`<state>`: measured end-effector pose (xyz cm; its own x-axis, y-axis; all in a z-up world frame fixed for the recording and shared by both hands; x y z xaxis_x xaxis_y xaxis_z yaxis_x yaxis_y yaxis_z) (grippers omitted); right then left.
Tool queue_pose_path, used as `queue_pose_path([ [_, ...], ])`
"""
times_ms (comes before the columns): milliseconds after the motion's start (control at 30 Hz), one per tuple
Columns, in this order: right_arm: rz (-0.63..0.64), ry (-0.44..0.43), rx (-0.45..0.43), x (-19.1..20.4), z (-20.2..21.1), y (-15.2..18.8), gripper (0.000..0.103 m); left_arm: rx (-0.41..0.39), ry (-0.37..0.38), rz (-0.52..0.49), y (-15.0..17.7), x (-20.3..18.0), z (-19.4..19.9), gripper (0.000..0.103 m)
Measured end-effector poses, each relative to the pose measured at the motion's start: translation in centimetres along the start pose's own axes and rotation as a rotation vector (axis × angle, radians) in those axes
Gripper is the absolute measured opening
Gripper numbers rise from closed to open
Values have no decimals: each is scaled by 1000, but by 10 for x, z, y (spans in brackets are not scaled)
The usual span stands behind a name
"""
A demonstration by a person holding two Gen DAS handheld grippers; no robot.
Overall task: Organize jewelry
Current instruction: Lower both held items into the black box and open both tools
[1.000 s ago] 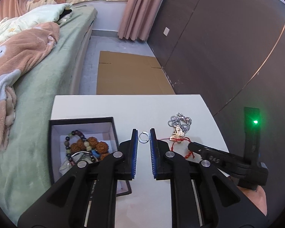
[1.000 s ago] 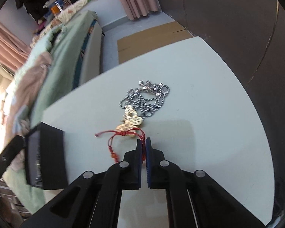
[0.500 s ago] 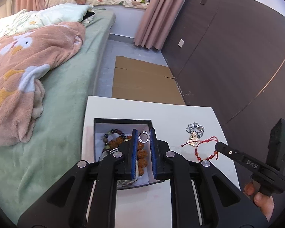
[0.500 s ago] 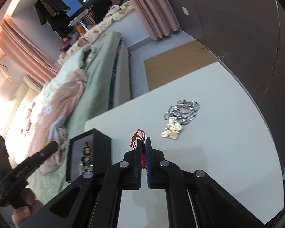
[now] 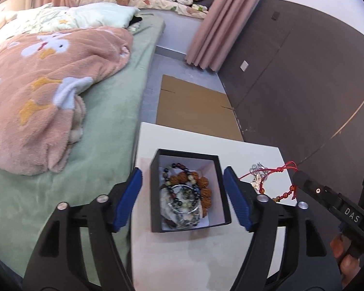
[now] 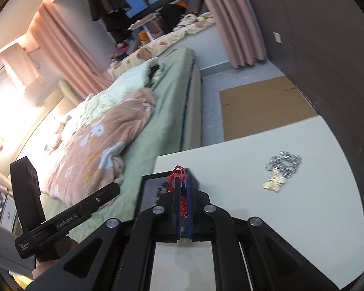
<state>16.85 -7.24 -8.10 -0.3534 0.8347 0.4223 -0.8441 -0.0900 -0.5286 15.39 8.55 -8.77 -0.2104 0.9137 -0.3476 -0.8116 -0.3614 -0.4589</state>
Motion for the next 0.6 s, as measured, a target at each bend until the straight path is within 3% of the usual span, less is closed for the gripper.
queue_pose_path([
  [133, 14, -60, -2, 18, -12, 3, 4, -17, -15, 6, 2, 13, 9, 86],
  [300, 13, -174, 30, 36, -35, 4, 8, -38, -49, 17, 2, 28, 15, 90],
  [367, -18, -154, 88, 30, -51, 10, 24, -41, -52, 39, 0, 35, 16, 90],
  [400, -28, -152, 84, 28, -52, 12, 56, -40, -50, 48, 0, 38, 16, 90],
  [433, -38, -134, 55, 23, -48, 12, 69, -37, -46, 59, 0, 40, 15, 90],
  [600, -52, -68, 31, 0, -31, 17, 70, -33, -39, 54, 0, 35, 13, 90],
])
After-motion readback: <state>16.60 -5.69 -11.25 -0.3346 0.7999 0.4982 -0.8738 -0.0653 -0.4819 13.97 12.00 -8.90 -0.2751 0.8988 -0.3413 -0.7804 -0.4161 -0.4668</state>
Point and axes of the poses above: each gripper's, at about its wrist camera, not at the fingertips, and z roughly against the way its jaws point, x to its left, y to its underside, the point moved 8 cm from there along -z, roughly the way its jaws point, and after that the axes turned 12 degrees about x, right-handed, at the moved point
